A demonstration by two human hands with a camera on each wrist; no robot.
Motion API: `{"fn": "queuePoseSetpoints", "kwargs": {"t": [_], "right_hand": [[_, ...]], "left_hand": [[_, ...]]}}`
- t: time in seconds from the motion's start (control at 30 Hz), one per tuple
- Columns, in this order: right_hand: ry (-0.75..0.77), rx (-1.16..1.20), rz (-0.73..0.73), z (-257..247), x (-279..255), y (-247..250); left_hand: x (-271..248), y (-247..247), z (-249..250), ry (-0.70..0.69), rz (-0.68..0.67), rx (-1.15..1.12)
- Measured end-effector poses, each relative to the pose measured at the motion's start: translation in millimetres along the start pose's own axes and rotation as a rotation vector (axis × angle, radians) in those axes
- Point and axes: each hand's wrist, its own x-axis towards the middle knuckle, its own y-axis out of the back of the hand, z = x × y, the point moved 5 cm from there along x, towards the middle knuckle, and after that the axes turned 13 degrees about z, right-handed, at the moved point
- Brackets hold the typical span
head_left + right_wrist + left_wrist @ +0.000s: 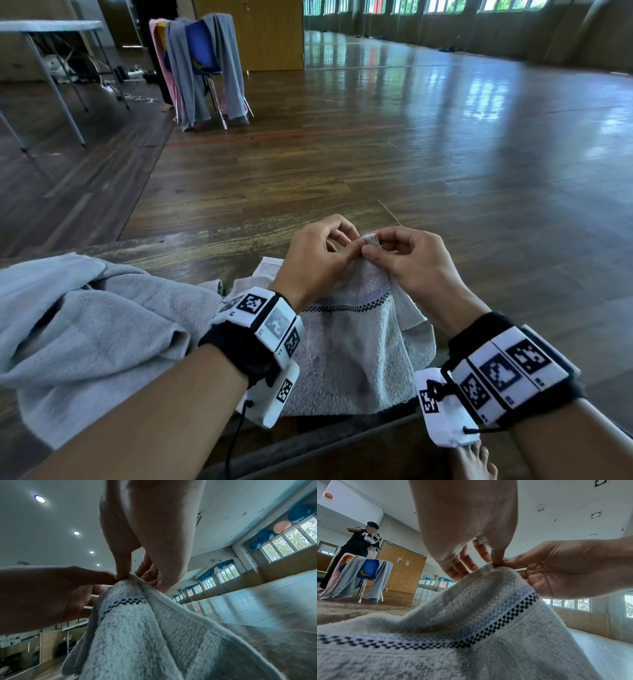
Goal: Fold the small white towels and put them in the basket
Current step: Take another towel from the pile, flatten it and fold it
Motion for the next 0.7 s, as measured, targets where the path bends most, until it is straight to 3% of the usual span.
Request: {"fn": "queuePoseSetpoints", "kwargs": {"t": [0.23, 0.47, 0.7], "right_hand": [[0.049, -0.072, -0.012, -6, -1, -1], [0.205, -0.157, -0.101, -21, -1, 8], [0.236, -0.135, 0.144, -17, 28, 56]], "left_hand": [[0, -2, -2, 0.074, -0.094, -0.041], [-6, -1, -2, -0.025, -0.336, 0.024], [12, 21, -16, -0.155, -0.25, 0.326]]}}
